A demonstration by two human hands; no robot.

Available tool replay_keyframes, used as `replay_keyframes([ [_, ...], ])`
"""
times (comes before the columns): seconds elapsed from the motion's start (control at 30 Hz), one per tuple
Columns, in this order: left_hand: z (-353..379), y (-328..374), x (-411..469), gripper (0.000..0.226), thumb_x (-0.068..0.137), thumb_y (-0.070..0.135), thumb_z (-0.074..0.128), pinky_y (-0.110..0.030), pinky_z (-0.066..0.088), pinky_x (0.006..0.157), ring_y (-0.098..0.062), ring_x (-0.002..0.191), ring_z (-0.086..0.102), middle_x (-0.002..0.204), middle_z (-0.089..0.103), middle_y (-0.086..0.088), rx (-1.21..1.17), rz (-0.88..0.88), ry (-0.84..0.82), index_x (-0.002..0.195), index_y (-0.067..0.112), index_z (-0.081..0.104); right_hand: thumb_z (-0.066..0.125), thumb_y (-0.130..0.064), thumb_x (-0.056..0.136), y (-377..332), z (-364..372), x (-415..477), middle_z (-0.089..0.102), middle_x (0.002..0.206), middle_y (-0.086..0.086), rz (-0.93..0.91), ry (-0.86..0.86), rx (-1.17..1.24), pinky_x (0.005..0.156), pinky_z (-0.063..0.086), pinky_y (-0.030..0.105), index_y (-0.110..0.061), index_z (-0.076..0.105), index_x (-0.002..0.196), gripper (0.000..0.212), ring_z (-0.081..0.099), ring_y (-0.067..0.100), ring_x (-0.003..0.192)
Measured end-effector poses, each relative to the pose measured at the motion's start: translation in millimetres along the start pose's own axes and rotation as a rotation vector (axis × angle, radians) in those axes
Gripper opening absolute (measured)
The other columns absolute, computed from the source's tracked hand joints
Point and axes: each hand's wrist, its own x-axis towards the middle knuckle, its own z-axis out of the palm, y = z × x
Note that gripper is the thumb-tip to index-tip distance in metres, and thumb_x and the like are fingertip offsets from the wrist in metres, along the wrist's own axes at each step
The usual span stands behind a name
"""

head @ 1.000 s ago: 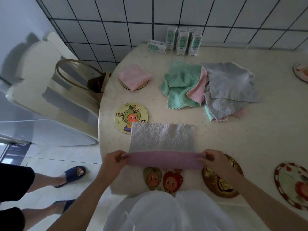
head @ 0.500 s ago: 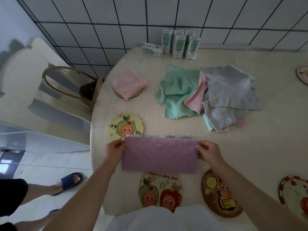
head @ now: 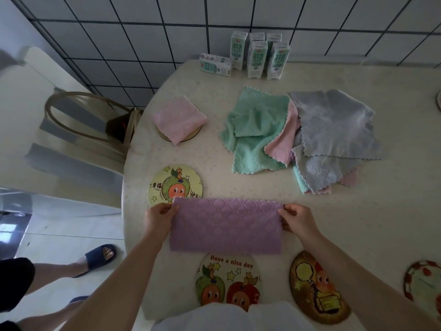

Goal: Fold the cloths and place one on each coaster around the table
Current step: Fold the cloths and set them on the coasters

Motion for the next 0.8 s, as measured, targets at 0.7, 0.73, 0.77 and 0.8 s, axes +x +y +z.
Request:
replay_keyframes([
  [0.7, 46.5, -47.6, -105.8, 0.048, 0.088, 0.028, 0.042, -0.039, 0.040, 0.107, -0.019, 0.132, 0.044, 0.139, 0.051, 0.000, 0.798, 1.048, -0.252, 0.134, 0.016, 0.049, 0.073, -0.007, 0.070, 25.9, 45.0, -104.4, 0.056, 0.129, 0.002, -1.004, -0.215, -0.939, 0.094, 0.052, 0.037, -0.013, 0.054, 0.128, 0.062, 0.053, 0.020, 0.121],
  [0.73, 49.6, -52.4, -108.0, 0.051, 0.088, 0.030, 0.041, -0.040, 0.032, 0.110, -0.020, 0.136, 0.039, 0.144, 0.047, 0.000, 0.860, 1.056, -0.270, 0.137, 0.016, 0.046, 0.076, -0.006, 0.063, 31.1, 50.7, -106.2, 0.058, 0.129, 0.003, -1.034, -0.224, -0.997, 0.094, 0.052, 0.036, -0.013, 0.056, 0.127, 0.068, 0.055, 0.021, 0.121],
  [0.77, 51.6, -58.3, -108.2, 0.054, 0.088, 0.031, 0.041, -0.040, 0.026, 0.110, -0.021, 0.138, 0.036, 0.146, 0.043, -0.001, 0.919, 1.047, -0.283, 0.140, 0.015, 0.043, 0.077, -0.007, 0.059, 36.3, 53.8, -106.8, 0.059, 0.129, 0.003, -1.047, -0.226, -1.050, 0.094, 0.050, 0.035, -0.014, 0.058, 0.127, 0.071, 0.055, 0.022, 0.121],
  [0.8, 50.6, -62.8, -109.1, 0.055, 0.088, 0.033, 0.040, -0.039, 0.021, 0.110, -0.021, 0.139, 0.033, 0.148, 0.041, -0.001, 0.969, 1.017, -0.294, 0.141, 0.015, 0.042, 0.077, -0.006, 0.057, 39.9, 54.1, -107.5, 0.058, 0.131, 0.003, -1.050, -0.224, -1.087, 0.095, 0.048, 0.035, -0.014, 0.059, 0.127, 0.073, 0.054, 0.023, 0.123],
])
